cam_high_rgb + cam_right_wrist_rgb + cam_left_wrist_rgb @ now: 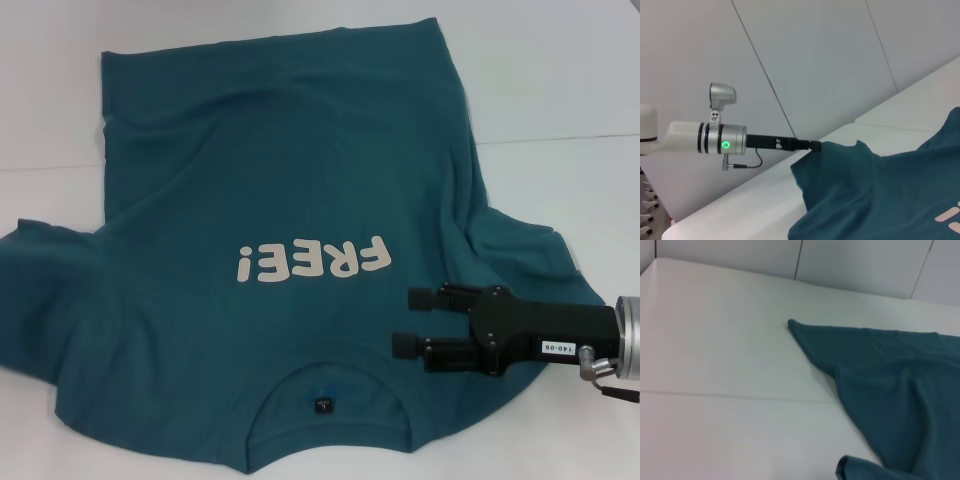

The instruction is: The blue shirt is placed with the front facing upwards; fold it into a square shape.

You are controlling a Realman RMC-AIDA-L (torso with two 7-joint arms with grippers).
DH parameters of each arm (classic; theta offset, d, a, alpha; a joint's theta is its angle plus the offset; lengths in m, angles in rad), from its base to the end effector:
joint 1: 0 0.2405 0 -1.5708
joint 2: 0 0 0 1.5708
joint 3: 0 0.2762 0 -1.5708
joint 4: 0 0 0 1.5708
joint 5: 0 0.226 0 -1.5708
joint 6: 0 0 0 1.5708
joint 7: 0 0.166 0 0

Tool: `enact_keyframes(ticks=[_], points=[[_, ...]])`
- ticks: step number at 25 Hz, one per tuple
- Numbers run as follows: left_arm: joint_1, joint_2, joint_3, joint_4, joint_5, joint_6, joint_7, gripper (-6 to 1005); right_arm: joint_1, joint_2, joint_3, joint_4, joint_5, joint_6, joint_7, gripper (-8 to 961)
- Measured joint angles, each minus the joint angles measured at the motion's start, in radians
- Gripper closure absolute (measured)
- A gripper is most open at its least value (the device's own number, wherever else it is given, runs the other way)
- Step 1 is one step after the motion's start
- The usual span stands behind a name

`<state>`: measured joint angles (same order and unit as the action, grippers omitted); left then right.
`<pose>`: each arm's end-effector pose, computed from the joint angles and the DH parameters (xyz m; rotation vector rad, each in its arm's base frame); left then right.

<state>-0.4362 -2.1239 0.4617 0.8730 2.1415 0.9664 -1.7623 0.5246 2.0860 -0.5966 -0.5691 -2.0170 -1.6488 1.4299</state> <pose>-0.3946 0.3948 0.0649 -1.8350 -1.1073 -0.4037 0.2785 0.3393 -0.0366 -2.7229 0.8147 0.8792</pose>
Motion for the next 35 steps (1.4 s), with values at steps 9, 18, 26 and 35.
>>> enact_keyframes(ticks=[9,18,26,35], points=[[-0.01,0.001,0.012,0.063,0.0,0.016,-0.027,998,0.0,0.0,-0.006,0.0,0.0,0.001,0.008,40],[-0.012,-0.015,0.014,0.084,-0.005,0.11,-0.051,998,-0.001,0.0,-0.006,0.0,-0.001,0.002,0.007,39],[-0.044,-0.04,0.031,0.081,-0.059,0.309,-0.132,999,0.0,0.0,-0.008,0.004,-0.001,0.001,0.0,41],[-0.09,-0.039,0.121,-0.149,-0.195,0.318,-0.109,982,-0.002,0.0,-0.013,0.016,-0.007,0.022,-0.002,40]])
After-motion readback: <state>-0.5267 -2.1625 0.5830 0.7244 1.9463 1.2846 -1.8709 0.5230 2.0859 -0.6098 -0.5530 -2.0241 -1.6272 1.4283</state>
